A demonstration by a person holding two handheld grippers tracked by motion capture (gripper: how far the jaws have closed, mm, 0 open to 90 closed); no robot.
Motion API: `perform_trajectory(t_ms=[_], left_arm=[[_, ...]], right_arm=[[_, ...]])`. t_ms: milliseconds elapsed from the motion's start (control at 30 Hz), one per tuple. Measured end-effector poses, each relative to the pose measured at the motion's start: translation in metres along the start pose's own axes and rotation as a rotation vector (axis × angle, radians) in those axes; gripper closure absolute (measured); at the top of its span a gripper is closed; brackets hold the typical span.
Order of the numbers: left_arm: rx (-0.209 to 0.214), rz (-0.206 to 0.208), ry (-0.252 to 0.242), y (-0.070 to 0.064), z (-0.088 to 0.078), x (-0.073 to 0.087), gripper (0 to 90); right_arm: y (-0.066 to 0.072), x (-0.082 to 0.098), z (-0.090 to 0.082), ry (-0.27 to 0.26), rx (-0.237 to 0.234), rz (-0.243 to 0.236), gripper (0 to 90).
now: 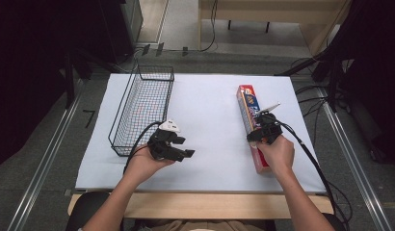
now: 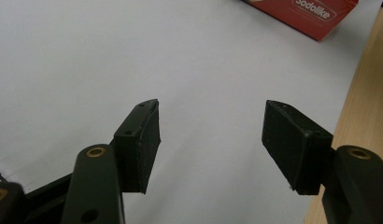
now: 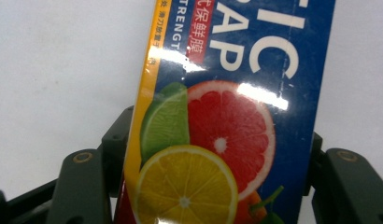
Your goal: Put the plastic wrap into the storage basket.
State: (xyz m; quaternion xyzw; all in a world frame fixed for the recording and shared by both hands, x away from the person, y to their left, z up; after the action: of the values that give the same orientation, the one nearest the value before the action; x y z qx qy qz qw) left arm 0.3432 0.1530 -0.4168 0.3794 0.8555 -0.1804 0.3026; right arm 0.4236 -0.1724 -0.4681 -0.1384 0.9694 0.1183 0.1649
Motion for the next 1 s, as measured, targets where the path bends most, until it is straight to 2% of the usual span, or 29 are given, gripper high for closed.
perform_trajectory(t_ms=[100,133,167,267,500,633,733,900,1000], left_arm=[[-0.001,-0.008,-0.006,0.001,0.000,0.000,37.8],[-0.001,-0.005,-0.005,0.001,-0.001,0.000,37.8],[-0.001,-0.004,-0.004,0.001,-0.001,0.000,37.8],[-0.001,-0.006,-0.007,0.001,-0.001,0.000,37.8],[0.002,-0.006,-0.012,0.001,-0.001,0.000,37.7],[-0.001,-0.005,-0.014,0.001,-0.002,-0.001,37.6],[0.000,0.000,-0.015,0.001,-0.004,-0.001,37.6],[0.003,0.002,-0.017,0.001,-0.006,-0.002,37.5],[0.006,0.002,-0.021,0.001,-0.007,-0.003,37.4]], right_arm=[[-0.002,-0.001,-0.001,0.002,-0.021,0.014,39.1],[-0.006,-0.001,-0.003,0.009,-0.051,0.020,40.3],[-0.007,-0.001,-0.004,0.011,-0.056,0.021,41.0],[-0.009,-0.001,-0.005,0.018,-0.021,-0.015,42.0],[-0.019,-0.004,-0.015,0.023,-0.037,-0.047,42.6],[-0.018,-0.004,-0.021,0.001,-0.055,-0.061,42.5],[-0.016,-0.006,-0.028,-0.036,-0.045,-0.093,42.5],[-0.013,-0.004,-0.040,-0.068,-0.095,-0.130,42.3],[-0.010,0.000,-0.045,-0.075,-0.126,-0.175,42.2]])
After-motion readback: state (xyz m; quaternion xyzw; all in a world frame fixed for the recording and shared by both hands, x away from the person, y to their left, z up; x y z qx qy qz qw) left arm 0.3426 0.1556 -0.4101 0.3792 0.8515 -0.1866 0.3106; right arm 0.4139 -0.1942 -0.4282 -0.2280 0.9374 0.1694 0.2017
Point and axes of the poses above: each handheld gripper's, and its own axes: z roughly forward along the jaws, x roughly out of its underside, y roughly to its left, the point moved 2 cm from there along z, roughly forward along the jaws, and after that the axes turned 6 degrees about -x, right-handed, at the moved point
